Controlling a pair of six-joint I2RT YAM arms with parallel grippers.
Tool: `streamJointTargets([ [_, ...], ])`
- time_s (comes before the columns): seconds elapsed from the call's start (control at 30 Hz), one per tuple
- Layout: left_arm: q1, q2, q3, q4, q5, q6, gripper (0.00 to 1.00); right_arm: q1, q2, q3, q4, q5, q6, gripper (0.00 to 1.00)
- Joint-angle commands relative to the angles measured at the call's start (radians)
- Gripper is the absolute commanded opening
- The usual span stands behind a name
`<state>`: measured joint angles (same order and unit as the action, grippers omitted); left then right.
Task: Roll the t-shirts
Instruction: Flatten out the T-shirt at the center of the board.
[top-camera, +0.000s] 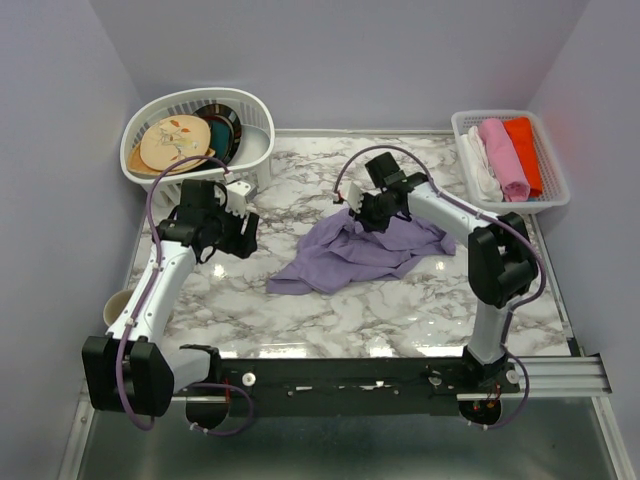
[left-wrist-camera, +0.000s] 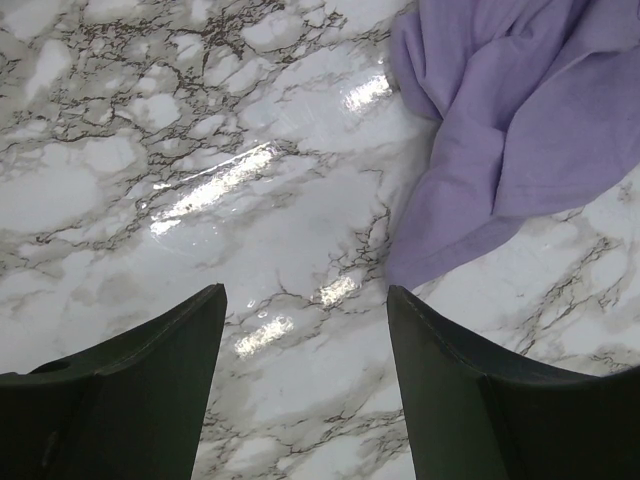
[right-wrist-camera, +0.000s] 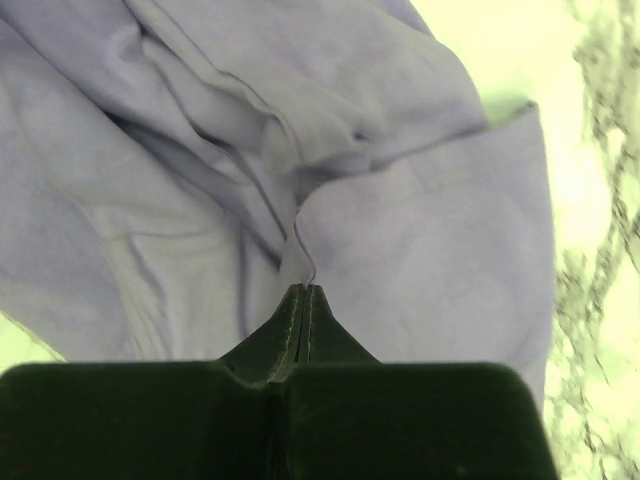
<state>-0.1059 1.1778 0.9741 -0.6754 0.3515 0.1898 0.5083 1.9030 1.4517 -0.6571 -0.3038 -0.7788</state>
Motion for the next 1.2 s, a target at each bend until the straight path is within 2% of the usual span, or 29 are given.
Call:
streamJointTargets([
  [0.0,0.003,0.020,0.005,0.023,0.030,0.000,0.74,-0.048,-0.077,0.038,-0.078,-0.001,0.003,0.01],
  [0.3,-0.073,0.031,-0.020,0.008,0.029,0.043,0.74,-0.106,-0.335,0.001,-0.104,-0.040,0.052,0.01],
  [0.5,-0.167,0.052,-0.080,-0.003,0.029,0.085,0.74,-0.117,-0.499,-0.022,-0.050,0.021,0.119,0.01],
  [0.67,-0.259,0.104,-0.086,0.020,-0.019,0.114,0.74,-0.166,-0.538,0.050,-0.058,0.058,0.118,0.01],
  [0.8,-0.305,0.167,-0.022,0.010,0.007,0.111,0.74,-0.240,-0.548,0.108,-0.065,0.057,0.136,0.01],
  [1.0,-0.371,0.250,0.029,0.069,0.050,0.034,0.73,-0.278,-0.594,0.053,-0.055,0.055,0.145,0.01],
  [1.1,-0.382,0.295,0.057,0.085,0.072,0.020,0.69,-0.283,-0.622,0.010,-0.050,0.052,0.151,0.00],
  [1.13,-0.385,0.305,0.064,0.086,0.081,0.019,0.62,-0.283,-0.630,-0.002,-0.044,0.054,0.153,0.00],
  [1.17,-0.388,0.330,0.070,0.083,0.092,0.017,0.61,-0.284,-0.636,-0.020,-0.041,0.057,0.151,0.00],
])
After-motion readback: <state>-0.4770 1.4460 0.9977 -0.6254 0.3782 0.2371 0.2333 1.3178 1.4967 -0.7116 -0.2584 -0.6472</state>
